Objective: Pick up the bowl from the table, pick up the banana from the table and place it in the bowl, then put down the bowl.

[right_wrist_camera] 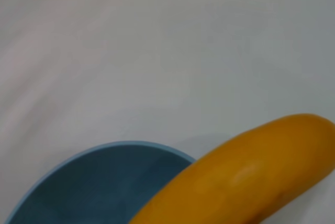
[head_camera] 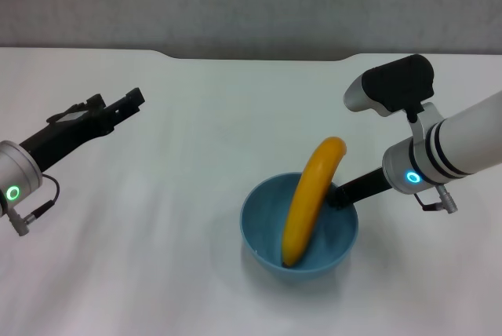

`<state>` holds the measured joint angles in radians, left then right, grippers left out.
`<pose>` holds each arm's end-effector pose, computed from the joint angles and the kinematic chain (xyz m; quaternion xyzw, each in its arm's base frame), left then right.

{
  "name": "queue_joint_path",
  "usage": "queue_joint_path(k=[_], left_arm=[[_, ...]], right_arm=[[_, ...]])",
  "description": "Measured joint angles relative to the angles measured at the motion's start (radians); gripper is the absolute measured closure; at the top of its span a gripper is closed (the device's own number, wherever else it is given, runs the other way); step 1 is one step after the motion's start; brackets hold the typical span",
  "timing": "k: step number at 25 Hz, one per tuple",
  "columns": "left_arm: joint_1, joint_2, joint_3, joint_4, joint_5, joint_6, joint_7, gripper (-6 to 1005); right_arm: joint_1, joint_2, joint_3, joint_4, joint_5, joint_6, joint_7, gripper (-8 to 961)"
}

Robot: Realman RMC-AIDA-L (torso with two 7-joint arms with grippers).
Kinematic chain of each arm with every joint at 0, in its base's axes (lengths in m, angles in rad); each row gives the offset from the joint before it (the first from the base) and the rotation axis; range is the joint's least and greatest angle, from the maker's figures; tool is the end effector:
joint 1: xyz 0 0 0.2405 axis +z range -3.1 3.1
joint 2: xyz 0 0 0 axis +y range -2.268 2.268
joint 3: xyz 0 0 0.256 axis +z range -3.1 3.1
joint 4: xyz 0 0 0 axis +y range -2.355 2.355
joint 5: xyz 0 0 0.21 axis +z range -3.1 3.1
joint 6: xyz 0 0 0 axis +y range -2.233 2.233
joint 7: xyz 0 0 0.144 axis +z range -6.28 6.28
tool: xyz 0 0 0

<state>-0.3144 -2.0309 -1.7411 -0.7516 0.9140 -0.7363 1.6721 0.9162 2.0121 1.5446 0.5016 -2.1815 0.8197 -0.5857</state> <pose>-0.2846 0.3750 0.0137 -0.7470 -0.4167 -0.3543 0.3779 0.2089 0.4249 -0.0769 -0.8810 0.4061 -0.0810 0.2290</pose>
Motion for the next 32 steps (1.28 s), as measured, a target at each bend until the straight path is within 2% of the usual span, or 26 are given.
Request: queue_joint_path(k=[10,17,26,32], left_arm=[[0.004,0.000,-0.003,0.000,-0.001,0.000,0.000,106],[0.004,0.000,-0.008,0.013,0.000,-0.001,0.000,107],[0.009,0.001,-0.025,0.020,0.001,-0.005,0.000,107],[0.010,0.002,-0.057,0.045,0.002,-0.012,0.001,107]], right_arm=[[-0.007,0.000,-0.012,0.000,0.000,-0.016,0.000,895],[-0.024,0.000,-0.011,0.023,0.000,-0.015,0.005,625],[-0.173,-0.004,-0.007,0.280,0.000,0.042,0.023,270],[-0.233,-0.007,0.018,0.365,-0.007,0.084,0.024,265]])
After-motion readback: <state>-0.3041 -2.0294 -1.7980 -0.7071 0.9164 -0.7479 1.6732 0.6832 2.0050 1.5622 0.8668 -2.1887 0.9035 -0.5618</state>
